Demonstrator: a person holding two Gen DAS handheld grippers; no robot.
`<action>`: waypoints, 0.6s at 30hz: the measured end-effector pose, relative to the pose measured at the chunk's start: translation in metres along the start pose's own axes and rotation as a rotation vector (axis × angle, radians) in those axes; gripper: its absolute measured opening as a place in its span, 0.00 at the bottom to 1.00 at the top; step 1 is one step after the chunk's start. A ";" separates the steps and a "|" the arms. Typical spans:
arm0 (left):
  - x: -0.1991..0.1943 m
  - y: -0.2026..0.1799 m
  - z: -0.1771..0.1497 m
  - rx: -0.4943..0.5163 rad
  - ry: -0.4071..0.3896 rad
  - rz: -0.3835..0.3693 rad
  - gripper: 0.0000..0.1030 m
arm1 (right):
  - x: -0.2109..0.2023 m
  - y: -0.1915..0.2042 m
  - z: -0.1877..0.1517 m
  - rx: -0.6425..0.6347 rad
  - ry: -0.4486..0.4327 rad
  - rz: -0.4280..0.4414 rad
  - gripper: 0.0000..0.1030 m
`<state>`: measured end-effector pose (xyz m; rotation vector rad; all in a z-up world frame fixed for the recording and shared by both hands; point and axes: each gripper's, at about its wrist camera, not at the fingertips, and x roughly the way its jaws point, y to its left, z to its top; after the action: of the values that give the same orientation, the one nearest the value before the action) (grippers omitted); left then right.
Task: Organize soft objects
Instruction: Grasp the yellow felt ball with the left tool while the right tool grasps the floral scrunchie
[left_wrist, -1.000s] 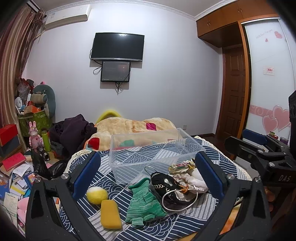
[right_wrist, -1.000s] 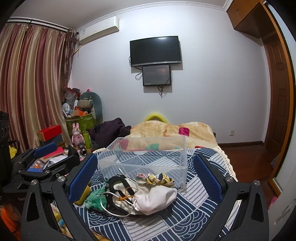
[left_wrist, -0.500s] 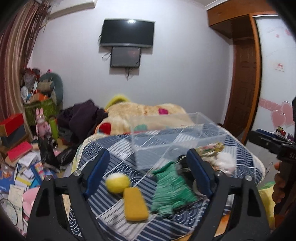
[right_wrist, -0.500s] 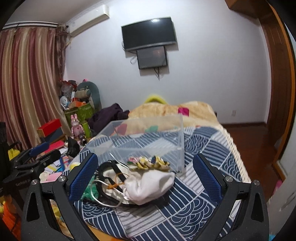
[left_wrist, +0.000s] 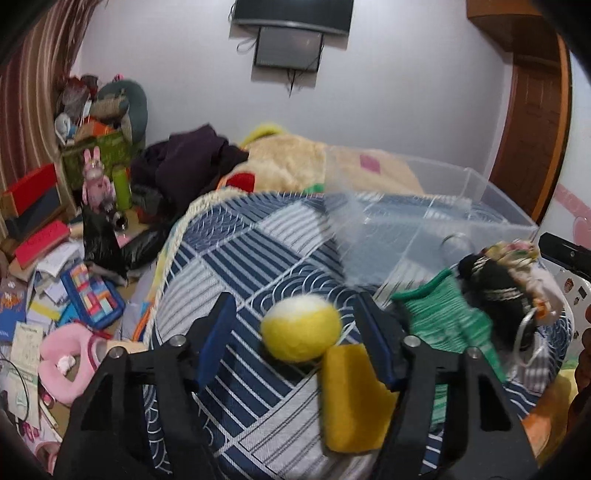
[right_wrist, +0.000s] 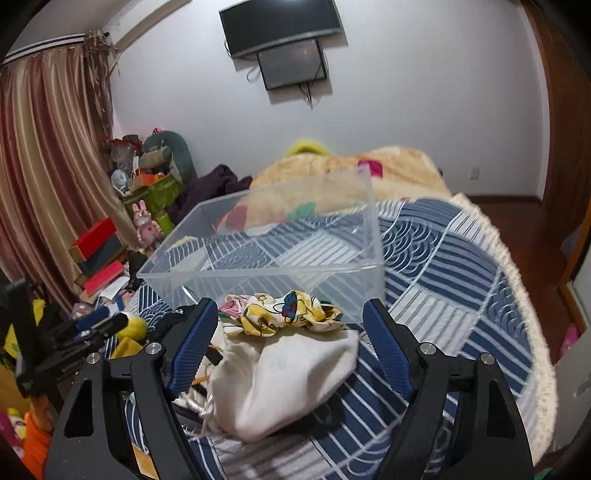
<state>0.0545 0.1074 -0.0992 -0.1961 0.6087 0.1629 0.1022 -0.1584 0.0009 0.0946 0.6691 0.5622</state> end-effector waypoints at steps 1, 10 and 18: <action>0.004 0.003 -0.002 -0.012 0.013 -0.007 0.58 | 0.004 0.000 0.000 0.004 0.011 0.006 0.74; 0.008 -0.002 -0.006 -0.016 0.034 -0.070 0.43 | 0.019 -0.004 -0.004 0.000 0.062 0.006 0.37; -0.013 -0.010 0.007 -0.015 -0.023 -0.093 0.43 | 0.002 0.001 0.000 -0.034 -0.005 0.002 0.13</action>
<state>0.0503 0.0978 -0.0848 -0.2359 0.5741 0.0801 0.1028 -0.1571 0.0001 0.0643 0.6545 0.5746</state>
